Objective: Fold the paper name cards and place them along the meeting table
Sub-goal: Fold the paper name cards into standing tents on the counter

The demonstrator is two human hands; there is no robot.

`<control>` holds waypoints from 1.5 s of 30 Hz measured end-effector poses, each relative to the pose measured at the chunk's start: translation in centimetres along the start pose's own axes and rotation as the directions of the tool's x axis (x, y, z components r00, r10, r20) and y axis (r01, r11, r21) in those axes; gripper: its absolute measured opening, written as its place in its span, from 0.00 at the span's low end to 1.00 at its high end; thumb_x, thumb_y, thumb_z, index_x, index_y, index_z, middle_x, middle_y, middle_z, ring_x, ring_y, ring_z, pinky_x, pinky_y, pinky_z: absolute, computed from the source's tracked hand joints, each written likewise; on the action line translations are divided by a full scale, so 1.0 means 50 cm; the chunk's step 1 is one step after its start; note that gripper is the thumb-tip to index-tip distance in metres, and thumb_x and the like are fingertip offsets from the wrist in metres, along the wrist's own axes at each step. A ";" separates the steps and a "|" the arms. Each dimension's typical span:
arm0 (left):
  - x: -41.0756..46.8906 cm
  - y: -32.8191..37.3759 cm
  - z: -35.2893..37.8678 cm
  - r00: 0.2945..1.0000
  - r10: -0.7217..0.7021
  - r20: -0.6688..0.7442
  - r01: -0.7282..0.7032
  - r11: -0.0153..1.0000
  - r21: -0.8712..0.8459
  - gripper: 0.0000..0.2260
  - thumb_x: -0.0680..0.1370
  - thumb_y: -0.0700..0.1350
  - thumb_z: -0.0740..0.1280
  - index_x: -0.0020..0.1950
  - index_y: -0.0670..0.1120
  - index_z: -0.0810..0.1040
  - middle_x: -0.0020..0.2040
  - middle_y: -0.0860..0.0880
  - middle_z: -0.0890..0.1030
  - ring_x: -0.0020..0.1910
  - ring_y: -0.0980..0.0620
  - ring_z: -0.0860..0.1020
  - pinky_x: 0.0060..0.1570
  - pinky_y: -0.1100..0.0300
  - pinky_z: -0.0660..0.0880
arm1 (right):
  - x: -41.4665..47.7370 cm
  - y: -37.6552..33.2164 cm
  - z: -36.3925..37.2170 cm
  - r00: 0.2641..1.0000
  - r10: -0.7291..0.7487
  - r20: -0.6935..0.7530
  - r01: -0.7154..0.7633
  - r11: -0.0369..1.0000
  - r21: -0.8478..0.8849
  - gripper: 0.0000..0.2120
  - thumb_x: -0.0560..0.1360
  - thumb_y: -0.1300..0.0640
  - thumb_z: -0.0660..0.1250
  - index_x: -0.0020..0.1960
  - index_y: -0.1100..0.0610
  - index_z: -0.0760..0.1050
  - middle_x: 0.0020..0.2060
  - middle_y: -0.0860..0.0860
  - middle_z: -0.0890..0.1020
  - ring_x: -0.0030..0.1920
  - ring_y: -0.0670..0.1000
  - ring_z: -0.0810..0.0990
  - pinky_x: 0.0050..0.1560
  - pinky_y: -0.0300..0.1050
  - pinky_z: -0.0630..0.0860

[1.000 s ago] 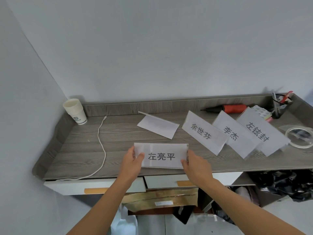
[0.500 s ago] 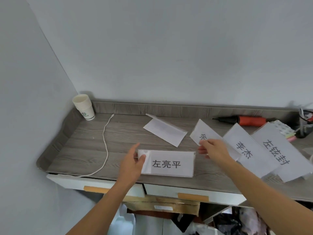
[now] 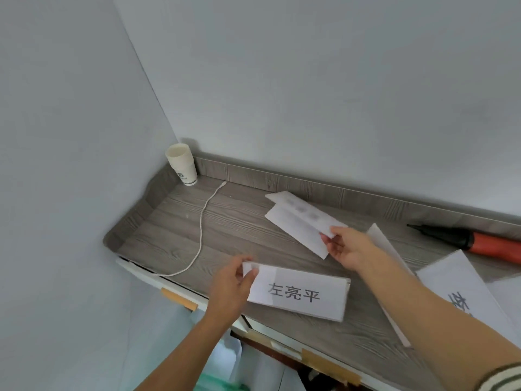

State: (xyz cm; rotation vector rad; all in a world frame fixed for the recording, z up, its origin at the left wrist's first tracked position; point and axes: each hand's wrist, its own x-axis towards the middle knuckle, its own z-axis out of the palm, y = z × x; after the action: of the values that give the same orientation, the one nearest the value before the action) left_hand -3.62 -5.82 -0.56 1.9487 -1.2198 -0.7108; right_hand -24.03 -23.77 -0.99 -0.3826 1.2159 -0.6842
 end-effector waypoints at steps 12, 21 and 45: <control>0.012 0.021 -0.053 0.971 -0.238 0.007 0.209 0.841 -0.499 0.15 0.82 0.48 0.56 0.54 0.43 0.80 0.46 0.42 0.85 0.47 0.46 0.83 0.44 0.60 0.80 | -0.275 0.029 -0.096 0.731 -0.595 0.334 0.646 0.443 -0.622 0.08 0.76 0.56 0.67 0.39 0.51 0.80 0.27 0.51 0.80 0.27 0.44 0.73 0.30 0.33 0.68; 0.006 0.016 -0.057 0.986 -0.154 0.059 0.163 0.864 -0.475 0.11 0.81 0.46 0.59 0.49 0.47 0.82 0.42 0.51 0.87 0.44 0.53 0.84 0.42 0.63 0.80 | -0.241 0.179 -0.131 0.714 -0.651 0.258 0.593 0.366 -0.717 0.06 0.74 0.54 0.69 0.39 0.45 0.79 0.26 0.42 0.77 0.30 0.43 0.74 0.31 0.33 0.65; 0.007 0.013 -0.025 0.996 0.083 0.039 -0.083 0.997 -0.008 0.14 0.78 0.48 0.66 0.64 0.52 0.74 0.56 0.48 0.79 0.50 0.53 0.79 0.45 0.62 0.75 | -0.258 0.159 -0.240 0.294 -0.956 0.006 0.110 0.028 -0.993 0.23 0.67 0.57 0.77 0.61 0.58 0.77 0.55 0.55 0.81 0.57 0.54 0.73 0.42 0.51 0.79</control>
State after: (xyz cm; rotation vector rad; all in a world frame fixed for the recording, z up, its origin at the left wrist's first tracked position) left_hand -2.86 -5.97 0.66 1.8751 -1.3130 -0.7126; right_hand -35.56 -8.24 -0.34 -1.9883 2.2621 -0.9179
